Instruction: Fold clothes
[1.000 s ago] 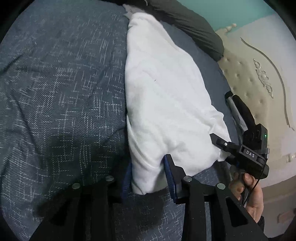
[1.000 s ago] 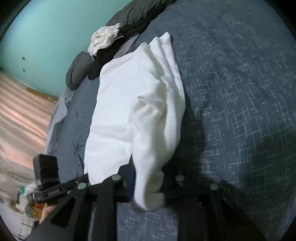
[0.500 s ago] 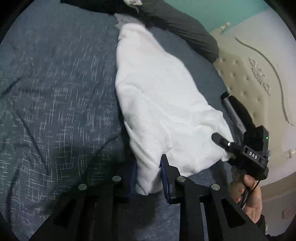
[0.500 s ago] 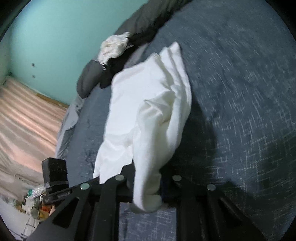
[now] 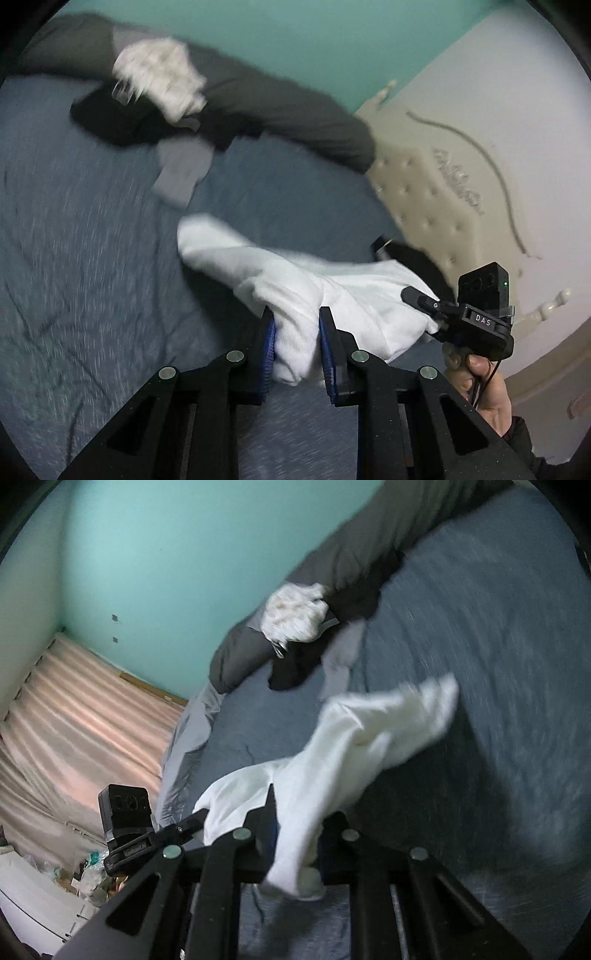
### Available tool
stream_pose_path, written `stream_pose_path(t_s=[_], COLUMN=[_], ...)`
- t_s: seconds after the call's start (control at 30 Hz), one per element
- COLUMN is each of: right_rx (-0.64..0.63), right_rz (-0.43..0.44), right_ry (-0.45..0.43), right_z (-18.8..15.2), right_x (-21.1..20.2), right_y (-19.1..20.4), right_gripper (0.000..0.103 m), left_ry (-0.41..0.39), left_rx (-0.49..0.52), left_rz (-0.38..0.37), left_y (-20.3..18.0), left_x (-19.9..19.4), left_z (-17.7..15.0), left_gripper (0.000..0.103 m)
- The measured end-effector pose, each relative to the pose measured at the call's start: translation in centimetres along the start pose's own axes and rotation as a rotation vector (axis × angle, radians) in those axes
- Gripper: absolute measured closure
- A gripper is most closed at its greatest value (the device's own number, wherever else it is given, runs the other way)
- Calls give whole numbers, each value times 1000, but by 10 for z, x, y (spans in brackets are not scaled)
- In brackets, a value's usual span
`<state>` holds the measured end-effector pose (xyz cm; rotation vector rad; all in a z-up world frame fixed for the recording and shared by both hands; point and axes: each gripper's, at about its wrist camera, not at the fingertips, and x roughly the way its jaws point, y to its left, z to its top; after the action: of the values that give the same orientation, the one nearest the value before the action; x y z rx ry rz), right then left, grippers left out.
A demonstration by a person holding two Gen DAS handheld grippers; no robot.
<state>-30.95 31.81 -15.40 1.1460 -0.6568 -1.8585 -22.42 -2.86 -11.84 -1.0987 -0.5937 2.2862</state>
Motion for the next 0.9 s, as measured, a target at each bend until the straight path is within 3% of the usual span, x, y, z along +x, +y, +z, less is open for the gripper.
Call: stream_pose_path(t_s=[0.13, 0.4, 0.63, 0.9], right_rx=[-57, -114, -134, -131], right_rz=[4, 1, -34, -83], right_ry=[-17, -81, -119, -147], right_z=[30, 67, 75, 96], right_x=[-43, -140, -205, -274], right_y=[39, 89, 98, 87], right_gripper=[89, 89, 89, 89], left_ry=[-50, -76, -75, -50], left_rx=[48, 98, 147, 199], left_rz=[-34, -107, -149, -188], left_y=[-49, -128, -190, -258], left_x=[-21, -38, -34, 1], left_z=[31, 53, 59, 66], left_gripper=[80, 80, 80, 79])
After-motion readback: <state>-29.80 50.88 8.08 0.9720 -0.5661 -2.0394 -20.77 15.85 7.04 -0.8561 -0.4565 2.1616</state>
